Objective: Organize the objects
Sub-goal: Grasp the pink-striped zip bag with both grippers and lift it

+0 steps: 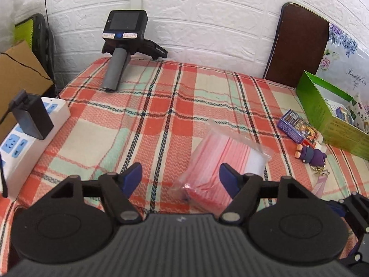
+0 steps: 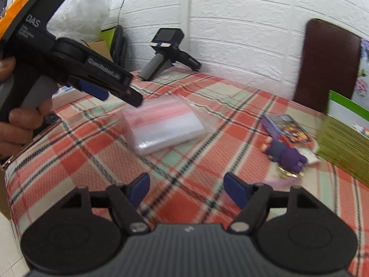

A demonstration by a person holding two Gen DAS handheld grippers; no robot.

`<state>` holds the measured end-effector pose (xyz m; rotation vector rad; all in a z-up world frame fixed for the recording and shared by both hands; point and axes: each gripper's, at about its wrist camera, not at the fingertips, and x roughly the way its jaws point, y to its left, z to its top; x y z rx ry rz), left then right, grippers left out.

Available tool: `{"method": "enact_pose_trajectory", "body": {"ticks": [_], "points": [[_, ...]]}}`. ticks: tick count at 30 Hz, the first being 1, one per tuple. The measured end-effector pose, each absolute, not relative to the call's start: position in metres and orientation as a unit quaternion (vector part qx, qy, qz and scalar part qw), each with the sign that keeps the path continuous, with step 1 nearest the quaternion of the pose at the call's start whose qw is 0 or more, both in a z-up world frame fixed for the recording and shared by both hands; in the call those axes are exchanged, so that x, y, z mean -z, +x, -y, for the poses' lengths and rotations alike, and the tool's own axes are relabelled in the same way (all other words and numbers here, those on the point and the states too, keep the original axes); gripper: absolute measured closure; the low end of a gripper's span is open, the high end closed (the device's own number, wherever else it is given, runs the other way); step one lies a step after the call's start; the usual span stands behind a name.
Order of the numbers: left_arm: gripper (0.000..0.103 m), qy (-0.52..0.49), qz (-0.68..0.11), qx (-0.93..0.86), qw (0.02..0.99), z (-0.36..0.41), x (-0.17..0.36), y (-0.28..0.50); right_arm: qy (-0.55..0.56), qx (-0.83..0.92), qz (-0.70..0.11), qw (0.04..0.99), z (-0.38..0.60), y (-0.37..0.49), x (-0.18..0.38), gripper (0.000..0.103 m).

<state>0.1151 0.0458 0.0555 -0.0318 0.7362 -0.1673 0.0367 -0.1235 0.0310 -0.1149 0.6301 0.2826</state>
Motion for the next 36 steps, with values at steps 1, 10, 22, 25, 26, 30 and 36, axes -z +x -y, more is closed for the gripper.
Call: {"method": "enact_pose_trajectory", "body": {"ticks": [1, 10, 22, 25, 26, 30, 36], "points": [[0.024, -0.021, -0.359, 0.088, 0.929, -0.048, -0.054, 0.119, -0.058, -0.147, -0.309, 0.938, 0.118, 0.041, -0.032, 0.029], [0.019, -0.065, -0.379, 0.150, 0.911, -0.052, -0.028, 0.152, -0.058, -0.175, -0.346, 0.920, 0.084, 0.097, -0.020, 0.024], [0.061, -0.089, -0.375, 0.154, 0.910, -0.026, -0.032, 0.124, -0.031, -0.172, -0.327, 0.929, 0.094, 0.088, -0.017, 0.056], [0.063, -0.088, -0.379, 0.155, 0.908, -0.018, -0.033, 0.115, -0.024, -0.167, -0.327, 0.930, 0.102, 0.082, -0.017, 0.059], [0.063, -0.089, -0.383, 0.158, 0.906, -0.015, -0.033, 0.113, -0.020, -0.163, -0.328, 0.930, 0.106, 0.080, -0.018, 0.059], [0.063, -0.083, -0.392, 0.175, 0.900, 0.002, -0.033, 0.099, -0.006, -0.150, -0.330, 0.932, 0.125, 0.070, -0.018, 0.059], [0.052, -0.090, -0.375, 0.180, 0.905, -0.003, -0.050, 0.096, -0.022, -0.127, -0.312, 0.941, 0.143, 0.054, -0.022, 0.057]]}}
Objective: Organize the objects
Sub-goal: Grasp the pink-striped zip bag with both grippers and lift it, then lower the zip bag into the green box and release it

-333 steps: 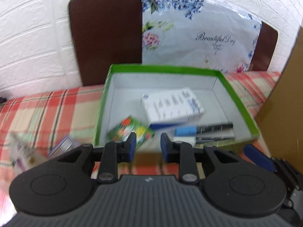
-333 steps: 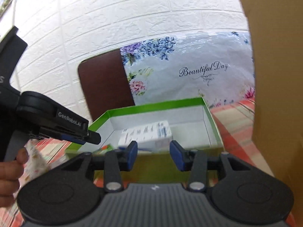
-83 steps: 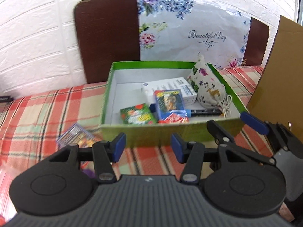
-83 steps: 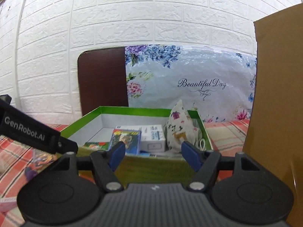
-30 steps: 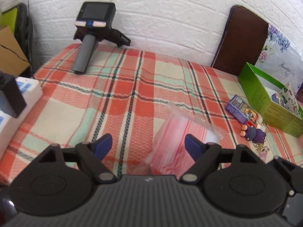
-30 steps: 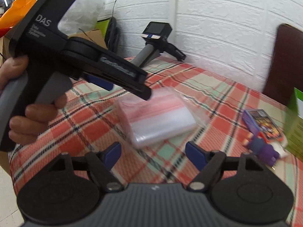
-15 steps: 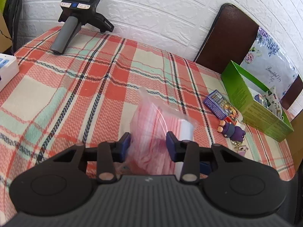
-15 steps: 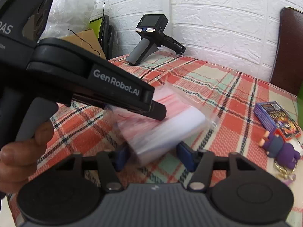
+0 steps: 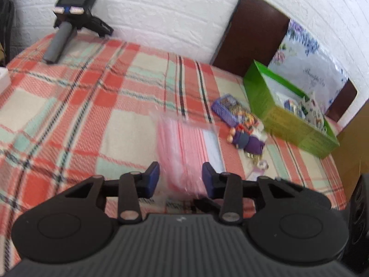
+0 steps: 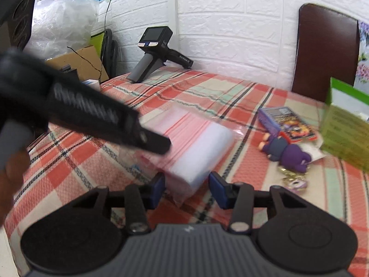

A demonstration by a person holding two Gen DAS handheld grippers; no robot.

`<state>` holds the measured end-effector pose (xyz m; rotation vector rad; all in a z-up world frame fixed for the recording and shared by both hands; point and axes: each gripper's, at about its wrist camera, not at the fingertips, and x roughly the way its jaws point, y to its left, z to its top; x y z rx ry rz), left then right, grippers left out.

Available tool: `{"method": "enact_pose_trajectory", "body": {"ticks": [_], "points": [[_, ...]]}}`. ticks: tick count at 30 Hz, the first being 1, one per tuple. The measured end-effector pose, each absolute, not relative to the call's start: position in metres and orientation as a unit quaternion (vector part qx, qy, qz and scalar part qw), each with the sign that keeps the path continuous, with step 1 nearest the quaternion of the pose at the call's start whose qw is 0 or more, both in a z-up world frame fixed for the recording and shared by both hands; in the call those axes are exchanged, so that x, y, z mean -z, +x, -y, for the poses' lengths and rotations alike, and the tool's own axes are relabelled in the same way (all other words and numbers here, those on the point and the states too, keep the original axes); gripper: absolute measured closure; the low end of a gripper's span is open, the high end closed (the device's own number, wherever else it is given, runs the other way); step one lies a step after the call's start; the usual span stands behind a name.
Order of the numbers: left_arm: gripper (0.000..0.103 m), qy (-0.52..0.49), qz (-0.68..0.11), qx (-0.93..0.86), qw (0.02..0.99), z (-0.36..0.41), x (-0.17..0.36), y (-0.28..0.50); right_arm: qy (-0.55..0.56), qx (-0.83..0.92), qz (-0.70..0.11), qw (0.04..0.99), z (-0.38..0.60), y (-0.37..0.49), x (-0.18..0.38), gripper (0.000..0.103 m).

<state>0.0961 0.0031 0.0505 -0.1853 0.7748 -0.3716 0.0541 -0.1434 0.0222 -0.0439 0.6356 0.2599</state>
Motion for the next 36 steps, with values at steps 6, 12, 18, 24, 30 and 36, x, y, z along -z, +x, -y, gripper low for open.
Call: {"method": "enact_pose_trajectory", "body": {"ticks": [6, 12, 18, 24, 30, 36], "points": [[0.017, -0.041, -0.353, 0.164, 0.920, -0.014, -0.064, 0.112, -0.032, -0.146, -0.288, 0.946, 0.134, 0.053, -0.030, 0.031], [0.011, -0.084, -0.407, 0.180, 0.892, -0.024, -0.037, 0.138, -0.030, -0.136, -0.311, 0.940, 0.129, 0.068, -0.019, 0.020], [0.044, -0.103, -0.420, 0.240, 0.869, 0.005, -0.023, 0.128, -0.024, -0.150, -0.323, 0.934, 0.126, 0.084, -0.014, 0.044], [0.046, -0.101, -0.393, 0.254, 0.878, 0.023, -0.057, 0.119, -0.010, -0.132, -0.276, 0.952, 0.134, 0.060, -0.030, 0.059], [0.046, -0.085, -0.348, 0.313, 0.880, 0.084, -0.105, 0.132, -0.023, -0.080, -0.202, 0.976, 0.185, 0.049, -0.072, 0.059], [0.045, -0.043, -0.331, 0.357, 0.872, 0.184, -0.120, 0.163, -0.014, -0.013, -0.188, 0.982, 0.277, 0.065, -0.089, 0.059]]}}
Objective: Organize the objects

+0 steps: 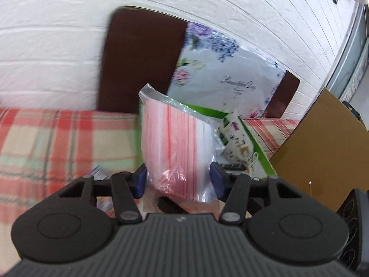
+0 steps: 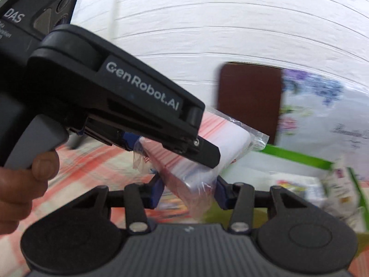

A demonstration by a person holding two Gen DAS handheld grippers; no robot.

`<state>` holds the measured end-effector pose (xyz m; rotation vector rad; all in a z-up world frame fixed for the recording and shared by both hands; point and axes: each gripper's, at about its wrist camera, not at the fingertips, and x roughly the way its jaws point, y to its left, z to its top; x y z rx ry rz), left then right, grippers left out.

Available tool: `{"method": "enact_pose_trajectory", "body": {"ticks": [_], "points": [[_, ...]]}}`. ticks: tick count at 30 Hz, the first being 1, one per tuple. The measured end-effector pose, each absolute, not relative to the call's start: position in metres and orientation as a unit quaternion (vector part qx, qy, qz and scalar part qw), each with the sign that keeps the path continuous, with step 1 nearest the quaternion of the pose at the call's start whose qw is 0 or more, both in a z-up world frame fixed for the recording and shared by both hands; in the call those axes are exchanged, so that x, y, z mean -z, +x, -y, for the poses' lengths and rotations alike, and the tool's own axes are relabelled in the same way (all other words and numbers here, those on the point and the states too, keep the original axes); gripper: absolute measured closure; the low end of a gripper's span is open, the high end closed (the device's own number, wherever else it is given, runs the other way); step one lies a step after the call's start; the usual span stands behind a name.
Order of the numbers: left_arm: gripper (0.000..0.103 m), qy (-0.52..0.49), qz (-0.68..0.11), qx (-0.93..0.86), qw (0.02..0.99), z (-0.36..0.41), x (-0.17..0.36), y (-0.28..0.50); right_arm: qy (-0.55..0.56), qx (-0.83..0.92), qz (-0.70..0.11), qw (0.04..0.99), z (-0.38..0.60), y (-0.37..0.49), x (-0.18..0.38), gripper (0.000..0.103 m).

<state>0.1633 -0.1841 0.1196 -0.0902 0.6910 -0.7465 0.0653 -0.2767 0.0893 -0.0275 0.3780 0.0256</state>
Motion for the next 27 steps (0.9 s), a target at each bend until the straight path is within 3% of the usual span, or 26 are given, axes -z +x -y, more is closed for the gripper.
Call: {"method": "enact_pose_trajectory", "body": {"ticks": [3, 5, 8, 12, 19, 23, 27], "points": [[0.044, -0.010, -0.326, 0.343, 0.881, 0.231, -0.113, 0.181, -0.009, 0.014, -0.198, 0.980, 0.316, 0.088, -0.086, 0.055], [0.044, 0.031, -0.333, 0.299, 0.894, 0.254, -0.104, 0.189, -0.027, 0.040, -0.222, 0.974, 0.333, 0.112, -0.075, 0.036], [0.044, 0.069, -0.338, 0.245, 0.906, 0.259, -0.101, 0.184, -0.029, 0.078, -0.247, 0.965, 0.350, 0.127, -0.060, 0.035], [0.039, 0.091, -0.322, 0.225, 0.915, 0.240, -0.105, 0.157, 0.001, 0.075, -0.203, 0.976, 0.348, 0.087, -0.059, 0.033], [0.034, 0.069, -0.345, 0.194, 0.916, 0.193, -0.108, 0.114, 0.054, 0.073, -0.169, 0.981, 0.319, 0.030, -0.068, 0.031], [0.027, 0.062, -0.342, 0.170, 0.922, 0.162, -0.105, 0.087, 0.087, 0.052, -0.181, 0.978, 0.300, 0.003, -0.070, 0.029], [0.027, 0.056, -0.343, 0.148, 0.926, 0.135, -0.100, 0.068, 0.094, 0.030, -0.201, 0.975, 0.282, -0.006, -0.066, 0.029]]}}
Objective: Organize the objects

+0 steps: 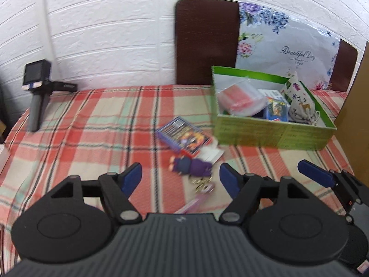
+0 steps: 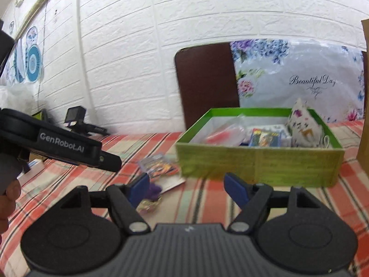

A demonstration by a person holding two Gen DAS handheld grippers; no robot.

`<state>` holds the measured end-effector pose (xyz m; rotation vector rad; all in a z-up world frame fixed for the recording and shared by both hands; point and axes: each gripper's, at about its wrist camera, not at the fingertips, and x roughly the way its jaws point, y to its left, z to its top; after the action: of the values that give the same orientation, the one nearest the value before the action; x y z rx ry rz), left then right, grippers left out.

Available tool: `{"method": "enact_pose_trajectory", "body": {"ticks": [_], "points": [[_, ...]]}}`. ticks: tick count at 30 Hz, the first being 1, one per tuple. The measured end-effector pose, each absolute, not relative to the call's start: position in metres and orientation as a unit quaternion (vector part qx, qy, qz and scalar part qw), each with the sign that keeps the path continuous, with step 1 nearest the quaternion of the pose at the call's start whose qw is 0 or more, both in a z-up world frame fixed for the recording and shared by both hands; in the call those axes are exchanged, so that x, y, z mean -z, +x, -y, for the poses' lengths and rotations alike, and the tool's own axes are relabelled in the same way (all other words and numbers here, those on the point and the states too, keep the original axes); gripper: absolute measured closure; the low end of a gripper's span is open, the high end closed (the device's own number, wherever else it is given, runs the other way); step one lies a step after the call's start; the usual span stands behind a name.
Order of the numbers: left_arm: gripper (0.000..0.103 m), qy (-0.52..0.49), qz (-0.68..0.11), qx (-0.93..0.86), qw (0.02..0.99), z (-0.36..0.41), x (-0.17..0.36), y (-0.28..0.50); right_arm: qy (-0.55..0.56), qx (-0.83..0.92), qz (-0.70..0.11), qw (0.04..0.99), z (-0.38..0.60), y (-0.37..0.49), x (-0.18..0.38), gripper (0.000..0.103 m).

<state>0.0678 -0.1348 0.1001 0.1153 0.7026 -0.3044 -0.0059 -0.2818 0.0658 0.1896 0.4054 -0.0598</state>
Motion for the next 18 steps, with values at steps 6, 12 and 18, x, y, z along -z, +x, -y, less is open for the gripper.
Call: {"method": "enact_pose_trajectory", "body": {"ticks": [6, 12, 18], "points": [[0.027, 0.039, -0.347, 0.122, 0.929, 0.101, -0.095, 0.055, 0.079, 0.000, -0.214, 0.974, 0.249, -0.011, -0.064, 0.029], [0.027, 0.026, -0.347, 0.103, 0.932, 0.078, -0.092, 0.049, 0.061, -0.028, -0.221, 0.973, 0.223, -0.012, -0.065, 0.028], [0.027, 0.017, -0.349, 0.089, 0.933, 0.064, -0.089, 0.049, 0.046, -0.044, -0.230, 0.971, 0.209, -0.012, -0.062, 0.028]]}}
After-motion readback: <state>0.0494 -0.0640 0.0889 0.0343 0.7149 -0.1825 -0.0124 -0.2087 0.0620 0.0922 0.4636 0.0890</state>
